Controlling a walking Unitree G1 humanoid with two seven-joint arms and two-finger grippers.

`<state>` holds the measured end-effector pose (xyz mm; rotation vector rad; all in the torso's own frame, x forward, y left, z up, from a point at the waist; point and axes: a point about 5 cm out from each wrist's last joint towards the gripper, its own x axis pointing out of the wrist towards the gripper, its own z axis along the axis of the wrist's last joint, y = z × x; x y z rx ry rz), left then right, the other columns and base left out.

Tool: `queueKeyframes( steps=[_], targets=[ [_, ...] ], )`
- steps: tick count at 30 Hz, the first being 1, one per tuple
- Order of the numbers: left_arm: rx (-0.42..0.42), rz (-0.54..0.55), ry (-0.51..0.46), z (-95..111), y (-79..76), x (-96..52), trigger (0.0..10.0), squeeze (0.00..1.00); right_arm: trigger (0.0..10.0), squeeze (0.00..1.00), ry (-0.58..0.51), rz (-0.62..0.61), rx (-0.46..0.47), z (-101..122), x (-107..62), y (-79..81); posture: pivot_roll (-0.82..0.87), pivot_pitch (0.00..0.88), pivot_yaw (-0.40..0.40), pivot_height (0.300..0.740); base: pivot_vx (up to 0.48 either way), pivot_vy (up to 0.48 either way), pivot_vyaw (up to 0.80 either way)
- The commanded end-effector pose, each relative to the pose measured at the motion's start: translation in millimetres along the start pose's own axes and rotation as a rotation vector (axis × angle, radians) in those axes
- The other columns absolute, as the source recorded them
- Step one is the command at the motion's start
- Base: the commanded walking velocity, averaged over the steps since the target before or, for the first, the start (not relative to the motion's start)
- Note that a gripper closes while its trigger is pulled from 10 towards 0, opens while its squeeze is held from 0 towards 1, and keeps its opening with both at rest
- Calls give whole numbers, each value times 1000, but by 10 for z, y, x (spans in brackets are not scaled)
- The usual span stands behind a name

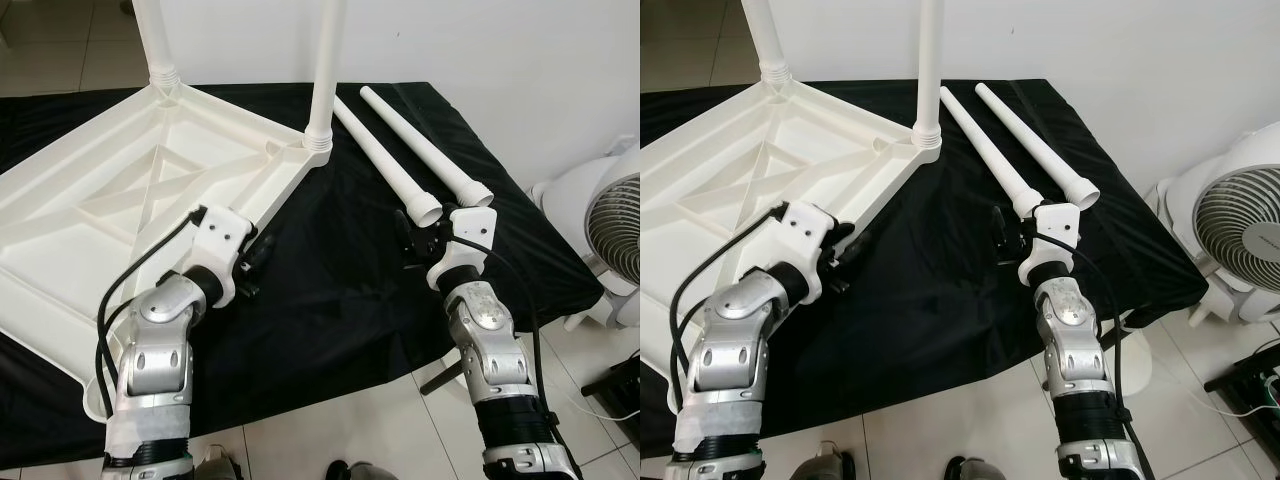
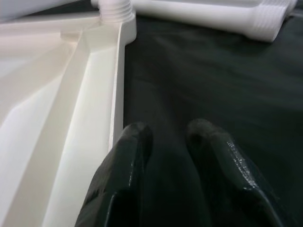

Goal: Building children table

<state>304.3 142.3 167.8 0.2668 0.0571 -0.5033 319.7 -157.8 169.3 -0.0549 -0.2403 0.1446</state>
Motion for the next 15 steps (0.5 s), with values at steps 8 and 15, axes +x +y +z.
queueKeyframes(
  steps=[8,15],
  targets=[
    [-55,293,-41,82,242,19,10000,1000,10000,0,-1,5,5,-20,7,6,99,57,-76,740,0,0,0],
    [-3,319,-17,99,315,58,10000,945,10000,0,-2,3,9,-23,8,12,105,56,-76,740,0,0,0]
  ],
)
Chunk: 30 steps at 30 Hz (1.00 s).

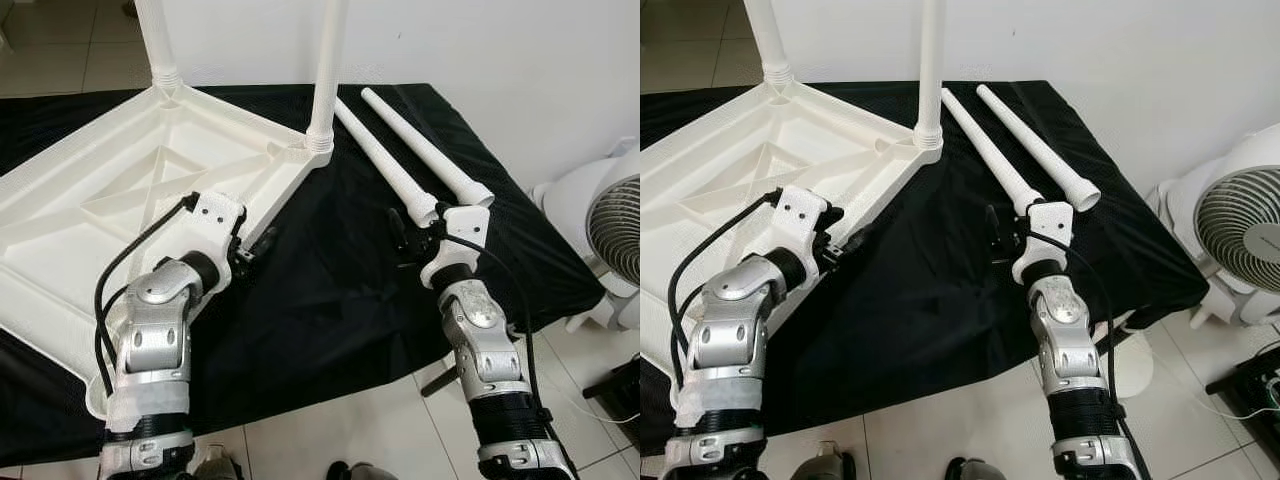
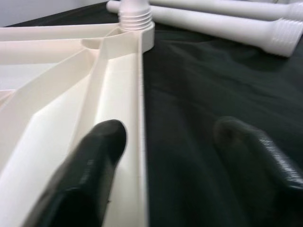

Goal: Building children table

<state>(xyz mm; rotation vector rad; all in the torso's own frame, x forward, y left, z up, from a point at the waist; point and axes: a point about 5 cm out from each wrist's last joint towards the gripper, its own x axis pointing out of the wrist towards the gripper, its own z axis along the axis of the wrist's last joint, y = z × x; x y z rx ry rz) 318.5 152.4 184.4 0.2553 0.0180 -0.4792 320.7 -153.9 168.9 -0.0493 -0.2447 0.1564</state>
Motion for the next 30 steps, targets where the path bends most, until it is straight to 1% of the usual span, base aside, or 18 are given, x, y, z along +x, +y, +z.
queueKeyframes(
  steps=[1,2,3,4,6,9,12,16,20,21,24,26,30],
  targets=[
    [2,299,37,-39,148,29,10000,0,10000,0,2,-7,4,-18,-4,-18,106,56,-74,740,0,0,0],
    [2,299,37,-39,148,29,10000,0,10000,0,2,-7,4,-18,-4,-18,106,56,-74,740,0,0,0],
    [20,327,76,-66,211,77,10000,0,10000,0,-1,-5,10,-14,1,5,101,57,-69,740,0,0,0],
    [31,328,83,-71,225,93,10000,0,10000,0,-3,-4,12,-12,2,11,101,57,-69,740,0,0,0],
    [39,328,91,-81,232,104,10000,0,10000,0,-3,-4,12,-12,0,14,100,57,-69,740,0,0,0],
    [53,294,130,-131,203,137,10000,0,10000,0,-2,-9,14,-18,-18,10,96,58,-64,740,0,0,0],
    [38,308,199,-230,222,163,10000,0,10000,0,0,-17,13,-25,-38,-11,88,61,-54,740,0,0,0],
    [19,313,197,-214,238,193,10000,0,10000,0,0,-27,12,-27,-49,-21,85,63,-51,740,0,0,0],
    [30,308,216,-219,231,219,10000,0,10000,0,2,-29,12,-31,-55,-22,85,65,-48,740,0,0,0],
    [31,328,264,-276,237,237,10000,0,10000,0,2,-30,13,-32,-61,-14,82,64,-42,740,0,0,0],
    [20,351,307,-345,241,238,10000,0,10000,0,1,-32,14,-30,-64,-13,80,63,-38,740,0,0,0],
    [30,370,342,-391,243,223,10000,0,10000,0,2,-38,17,-32,-68,-19,81,62,-37,740,0,0,0],
    [29,396,351,-397,265,215,10000,0,10000,0,4,-39,18,-40,-74,-16,83,60,-35,740,0,0,0]
  ],
)
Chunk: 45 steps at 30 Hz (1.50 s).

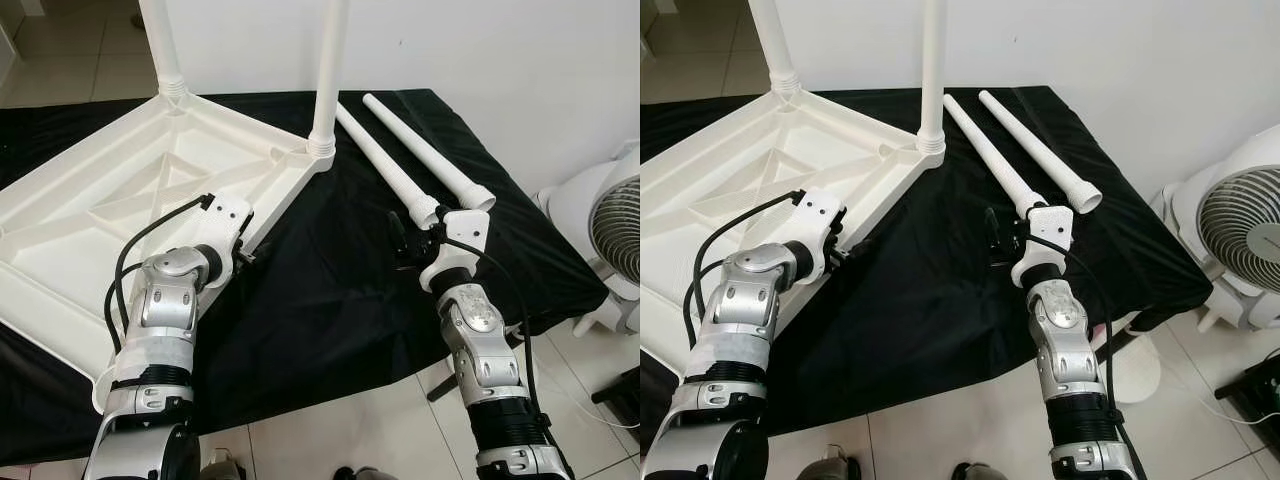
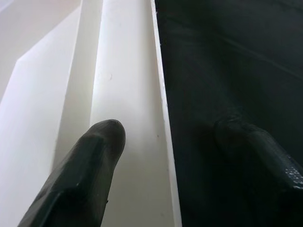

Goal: Building children table

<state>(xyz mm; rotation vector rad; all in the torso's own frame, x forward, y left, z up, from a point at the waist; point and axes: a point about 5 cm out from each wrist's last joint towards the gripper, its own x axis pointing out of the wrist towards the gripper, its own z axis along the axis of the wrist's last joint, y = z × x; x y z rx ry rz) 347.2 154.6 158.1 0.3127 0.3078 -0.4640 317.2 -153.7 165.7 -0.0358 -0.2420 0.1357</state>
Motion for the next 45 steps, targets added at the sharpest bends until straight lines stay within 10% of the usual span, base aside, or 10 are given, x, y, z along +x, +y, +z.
queueKeyframes(
  steps=[1,8,9,10,45],
  targets=[
    [-34,431,63,-125,196,-16,10000,0,10000,0,2,-15,8,-20,-32,-18,83,59,-35,740,0,0,0],
    [-28,455,92,-132,229,-8,10000,0,10000,0,2,-9,11,-22,-26,6,83,54,-34,740,0,0,0],
    [-26,457,110,-163,224,-8,3176,0,10000,0,1,-9,10,-18,-24,-2,82,50,-31,740,0,0,0],
    [-29,454,113,-178,217,-9,0,0,10000,0,1,-10,9,-19,-26,-7,82,49,-30,740,0,0,0],
    [-34,604,328,-810,409,-765,0,0,10000,0,11,9,8,-47,-15,-8,111,50,-42,740,0,0,0]
  ],
)
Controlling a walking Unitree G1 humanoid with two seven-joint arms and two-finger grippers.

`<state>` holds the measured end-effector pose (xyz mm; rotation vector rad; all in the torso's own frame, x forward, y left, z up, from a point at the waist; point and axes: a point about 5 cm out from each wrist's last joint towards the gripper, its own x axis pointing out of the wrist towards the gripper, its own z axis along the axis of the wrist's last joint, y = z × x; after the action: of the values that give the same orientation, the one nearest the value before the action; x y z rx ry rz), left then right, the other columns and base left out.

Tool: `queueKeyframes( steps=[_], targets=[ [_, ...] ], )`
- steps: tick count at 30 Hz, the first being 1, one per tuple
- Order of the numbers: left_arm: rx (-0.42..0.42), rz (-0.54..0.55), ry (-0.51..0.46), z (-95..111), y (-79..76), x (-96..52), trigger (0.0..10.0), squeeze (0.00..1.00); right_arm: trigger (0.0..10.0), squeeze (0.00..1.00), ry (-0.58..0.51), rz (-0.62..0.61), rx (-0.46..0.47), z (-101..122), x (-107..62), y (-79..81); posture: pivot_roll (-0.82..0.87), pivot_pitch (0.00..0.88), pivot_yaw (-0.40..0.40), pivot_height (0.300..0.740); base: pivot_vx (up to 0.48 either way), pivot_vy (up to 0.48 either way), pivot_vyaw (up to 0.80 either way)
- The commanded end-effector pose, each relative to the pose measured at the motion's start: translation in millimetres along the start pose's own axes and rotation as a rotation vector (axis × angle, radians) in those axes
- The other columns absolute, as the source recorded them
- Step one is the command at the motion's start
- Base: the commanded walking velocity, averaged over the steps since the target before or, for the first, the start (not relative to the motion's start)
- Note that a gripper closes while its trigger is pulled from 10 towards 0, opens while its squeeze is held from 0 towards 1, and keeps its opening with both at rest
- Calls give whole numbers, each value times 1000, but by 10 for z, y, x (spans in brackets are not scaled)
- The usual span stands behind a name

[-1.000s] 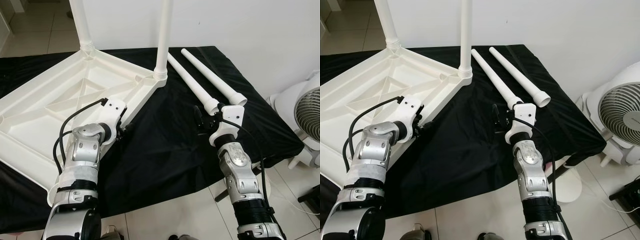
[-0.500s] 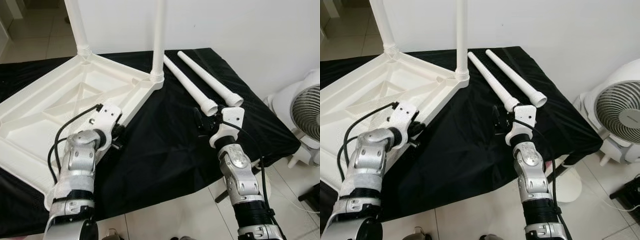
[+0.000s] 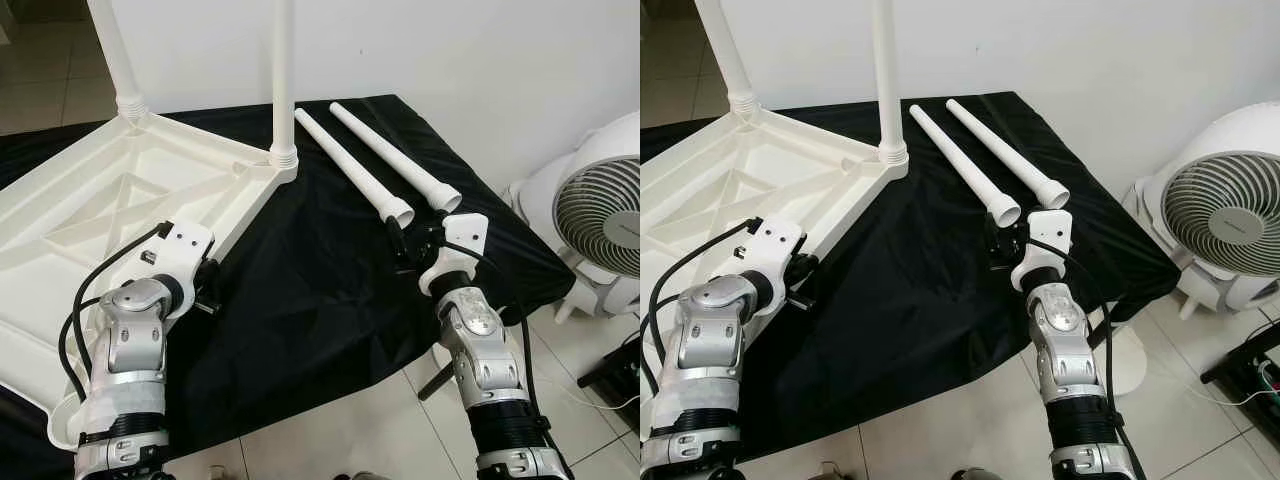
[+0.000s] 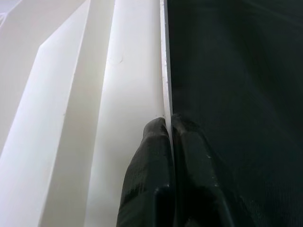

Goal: Building children table

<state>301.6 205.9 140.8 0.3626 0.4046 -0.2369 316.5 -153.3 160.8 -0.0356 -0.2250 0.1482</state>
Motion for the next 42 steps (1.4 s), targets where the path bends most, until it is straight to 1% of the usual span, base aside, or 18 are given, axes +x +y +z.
queueKeyframes(
  steps=[1,5,6,11,12,13,16,17,22,23,24,28,32,36,38,40,41,42],
  targets=[
    [-39,397,198,-409,264,-168,0,0,10000,0,-7,-5,5,-2,0,-20,111,50,-42,740,0,0,0],
    [-56,399,207,-426,205,-147,0,0,10000,0,-5,-8,5,-10,3,-20,119,51,-45,740,0,0,0],
    [-42,386,197,-396,176,-112,10000,0,10000,0,-5,-5,7,-11,8,-10,118,54,-46,740,0,0,0],
    [-61,355,123,-221,111,-14,10000,0,10000,0,-10,5,9,1,24,9,116,56,-48,740,0,0,0],
    [-71,346,95,-171,100,2,10000,94,10000,0,-10,5,7,4,26,4,114,58,-48,740,0,0,0],
    [-83,333,66,-127,85,10,10000,1000,10000,0,-11,3,7,6,26,-3,114,58,-48,740,0,0,0],
    [-94,292,14,-23,33,24,10000,1000,10000,0,-11,-1,5,9,24,-22,110,60,-48,740,0,0,0],
    [-76,239,-59,105,-22,29,10000,1000,10000,0,-12,-3,6,10,21,-27,110,60,-48,740,0,0,0],
    [-91,187,-135,232,-66,21,10000,1000,10000,0,-13,-4,6,14,21,-29,105,66,-46,740,0,0,0],
    [-100,167,-174,296,-77,10,10000,82,10000,0,-14,-3,7,16,21,-27,106,66,-47,740,0,0,0],
    [-114,156,-214,361,-76,-8,10000,0,10000,0,-15,-3,7,16,21,-24,106,69,-50,740,0,0,0],
    [-150,163,-325,539,20,-87,10000,0,10000,0,-16,4,10,19,28,-11,107,73,-55,740,0,0,0],
    [-140,231,-347,589,199,-144,10000,0,10000,0,-16,9,10,24,33,-10,108,74,-59,740,0,0,0],
    [3,300,-307,538,401,-208,10000,0,10000,0,-16,12,9,29,39,-9,109,78,-62,740,0,0,0],
    [3,300,-307,538,401,-208,10000,0,10000,0,-16,12,9,29,39,-9,109,78,-62,740,0,0,0],
    [79,340,-258,448,496,-229,10000,0,10000,0,-13,21,6,31,39,-2,110,80,-64,740,0,0,0],
    [79,340,-258,448,496,-229,10000,0,10000,0,-13,21,6,31,39,-2,110,80,-64,740,0,0,0],
    [131,383,-204,362,587,-245,10000,0,10000,0,-11,27,5,31,40,7,112,83,-65,740,0,0,0]
  ],
)
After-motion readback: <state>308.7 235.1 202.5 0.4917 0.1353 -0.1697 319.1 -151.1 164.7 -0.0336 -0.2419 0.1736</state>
